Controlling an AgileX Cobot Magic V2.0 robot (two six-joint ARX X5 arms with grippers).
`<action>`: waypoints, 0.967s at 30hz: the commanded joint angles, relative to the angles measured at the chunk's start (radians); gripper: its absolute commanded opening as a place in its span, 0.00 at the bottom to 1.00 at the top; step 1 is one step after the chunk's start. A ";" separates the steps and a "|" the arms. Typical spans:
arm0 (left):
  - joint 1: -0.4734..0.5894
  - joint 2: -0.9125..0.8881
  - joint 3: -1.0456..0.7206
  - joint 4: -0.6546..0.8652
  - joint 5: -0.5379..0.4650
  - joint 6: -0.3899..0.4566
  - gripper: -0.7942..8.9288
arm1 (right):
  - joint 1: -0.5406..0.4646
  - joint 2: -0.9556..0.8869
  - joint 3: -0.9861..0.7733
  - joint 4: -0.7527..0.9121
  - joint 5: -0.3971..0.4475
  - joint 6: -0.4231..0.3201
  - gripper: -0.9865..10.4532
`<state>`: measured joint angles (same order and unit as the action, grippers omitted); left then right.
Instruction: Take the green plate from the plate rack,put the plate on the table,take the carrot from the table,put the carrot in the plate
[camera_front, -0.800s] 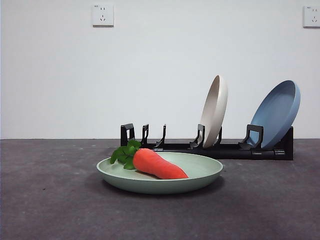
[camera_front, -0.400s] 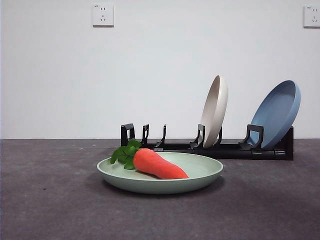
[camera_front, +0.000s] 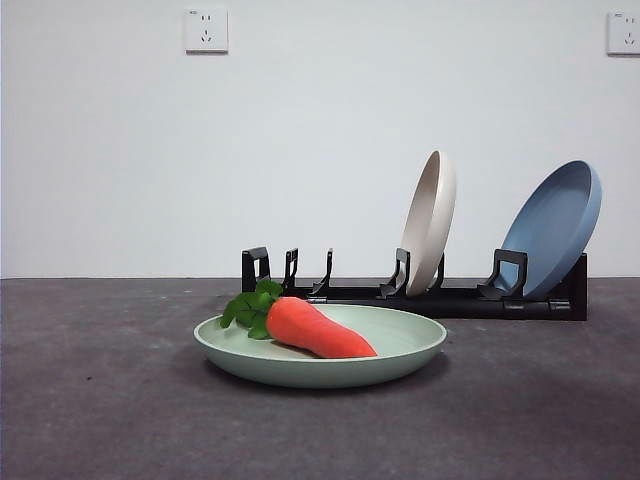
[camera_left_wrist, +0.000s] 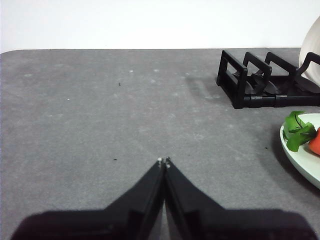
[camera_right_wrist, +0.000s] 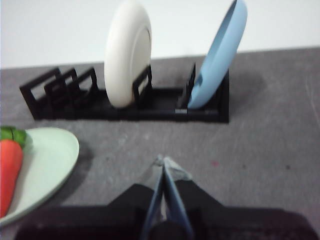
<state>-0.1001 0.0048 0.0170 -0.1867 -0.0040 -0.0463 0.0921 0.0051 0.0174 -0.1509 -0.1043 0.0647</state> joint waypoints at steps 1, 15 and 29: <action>0.004 -0.003 -0.014 0.004 0.006 -0.006 0.08 | 0.000 -0.004 -0.011 -0.029 0.004 0.013 0.09; 0.004 -0.003 -0.014 0.004 0.006 -0.006 0.08 | 0.000 -0.004 -0.011 -0.025 0.007 0.073 0.09; 0.004 -0.003 -0.014 0.004 0.006 -0.007 0.08 | 0.000 -0.004 -0.011 -0.025 0.007 0.074 0.09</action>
<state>-0.0998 0.0048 0.0170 -0.1867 -0.0040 -0.0463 0.0921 0.0044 0.0174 -0.1673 -0.1009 0.1280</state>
